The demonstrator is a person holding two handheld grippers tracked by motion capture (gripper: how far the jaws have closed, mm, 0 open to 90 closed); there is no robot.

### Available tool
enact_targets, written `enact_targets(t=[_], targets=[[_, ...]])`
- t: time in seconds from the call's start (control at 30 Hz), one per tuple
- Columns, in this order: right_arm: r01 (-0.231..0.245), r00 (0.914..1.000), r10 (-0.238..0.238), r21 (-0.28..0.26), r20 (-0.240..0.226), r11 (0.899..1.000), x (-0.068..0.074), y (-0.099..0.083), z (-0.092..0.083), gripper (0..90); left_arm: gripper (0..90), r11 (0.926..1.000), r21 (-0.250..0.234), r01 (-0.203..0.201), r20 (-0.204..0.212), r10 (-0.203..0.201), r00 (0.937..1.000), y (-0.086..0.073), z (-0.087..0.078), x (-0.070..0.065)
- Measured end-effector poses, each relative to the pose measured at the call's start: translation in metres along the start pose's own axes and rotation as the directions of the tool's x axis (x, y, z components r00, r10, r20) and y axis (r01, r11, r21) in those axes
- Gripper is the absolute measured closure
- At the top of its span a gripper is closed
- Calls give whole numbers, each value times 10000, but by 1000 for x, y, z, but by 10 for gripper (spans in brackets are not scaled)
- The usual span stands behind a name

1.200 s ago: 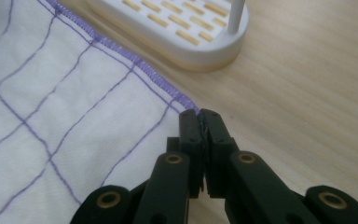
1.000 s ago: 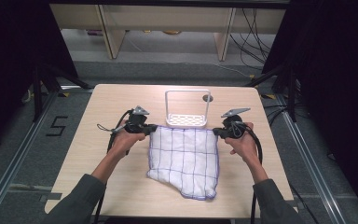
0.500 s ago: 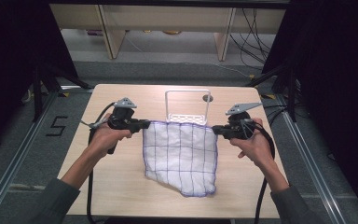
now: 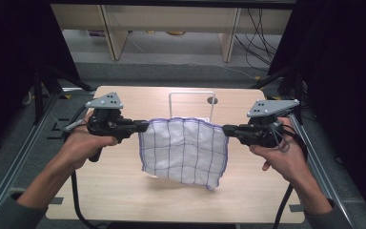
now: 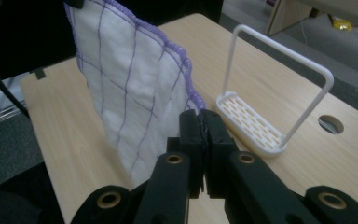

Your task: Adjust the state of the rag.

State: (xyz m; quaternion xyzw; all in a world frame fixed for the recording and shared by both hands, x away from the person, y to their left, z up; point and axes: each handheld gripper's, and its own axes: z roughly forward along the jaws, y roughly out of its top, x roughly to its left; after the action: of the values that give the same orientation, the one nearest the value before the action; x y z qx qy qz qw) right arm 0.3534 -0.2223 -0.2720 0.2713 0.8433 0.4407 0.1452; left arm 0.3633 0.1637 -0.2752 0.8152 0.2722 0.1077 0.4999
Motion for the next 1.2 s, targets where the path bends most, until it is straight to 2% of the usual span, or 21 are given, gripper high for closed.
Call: enact_targets(t=[0.07,0.17,0.23,0.3,0.33,0.5,0.57,0.6,0.67,0.7,0.73,0.77,0.8,0.9,0.93,0.97,1.03,1.07,1.1,1.13,1.2], targets=[[101,9999,-101,28,62,9999,9,4,-10,886,869,10000,25,-91,70,90,9999,4,-9,-6],[14,10000,-13,161,-62,9999,20,7,-20,886,868,9999,92,-48,150,46,9999,3,-11,-9],[174,9998,-170,258,-138,9995,21,8,-21,886,867,10000,58,69,219,-71,9997,0,-9,-7],[78,10000,-76,302,-56,9995,18,7,-20,886,867,9997,43,246,163,-247,9996,-3,-4,-3],[-94,10000,94,361,6,9993,15,5,-17,886,867,9991,236,359,112,-362,9993,-6,1,3],[-1047,9945,1036,1111,154,9883,-19,-8,14,886,867,9898,880,1124,-154,-1115,9936,-21,39,32],[-1579,9873,1542,1315,383,9787,-35,-14,34,886,867,9863,1032,1287,-277,-1265,9916,-26,58,46],[-1612,9866,1551,1562,504,9745,-40,-15,39,886,867,9839,1020,1466,-367,-1436,9890,-28,68,53],[-1855,9815,1750,1586,781,9698,-56,-18,56,885,867,9799,1014,1719,-692,-1654,9838,-32,87,68],[-1806,9812,1656,1682,996,9691,-65,-19,63,885,867,9776,1012,1847,-833,-1767,9807,-34,97,75],[-1817,9795,1653,1519,1147,9715,-73,-21,72,885,867,9770,956,1905,-961,-1814,9787,-37,105,80],[-1852,9774,1639,1680,1334,9682,-79,-22,77,885,867,9784,1040,1788,-1171,-1665,9791,-39,112,86],[-1879,9758,1641,1707,1443,9672,-85,-23,83,885,866,9778,994,1843,-1327,-1705,9764,-42,119,90],[-2027,9690,1732,1667,1760,9649,-98,-29,99,884,865,9760,861,2000,-1389,-1871,9725,-48,133,97],[-2007,9700,1719,1669,1718,9653,-102,-32,102,883,864,9764,836,1992,-1391,-1865,9726,-49,137,97],[-2017,9697,1710,1765,1746,9634,-104,-33,105,882,864,9777,747,1961,-1337,-1851,9736,-50,140,96],[-2117,9669,1783,1832,1828,9600,-104,-37,109,881,862,9831,918,1583,-1438,-1442,9791,-52,141,95],[-2102,9692,1774,1984,1711,9573,-104,-38,109,881,862,9858,969,1375,-1489,-1222,9813,-55,142,92],[-1867,9740,1555,1949,1647,9629,-104,-42,111,880,862,9870,962,1290,-1441,-1145,9829,-57,141,90],[-1719,9775,1413,2033,1567,9639,-103,-45,110,879,862,9885,893,1221,-1372,-1092,9845,-60,140,87],[-1726,9787,1431,2124,1472,9618,-97,-53,108,877,862,9912,822,1037,-1298,-925,9872,-68,139,80]])
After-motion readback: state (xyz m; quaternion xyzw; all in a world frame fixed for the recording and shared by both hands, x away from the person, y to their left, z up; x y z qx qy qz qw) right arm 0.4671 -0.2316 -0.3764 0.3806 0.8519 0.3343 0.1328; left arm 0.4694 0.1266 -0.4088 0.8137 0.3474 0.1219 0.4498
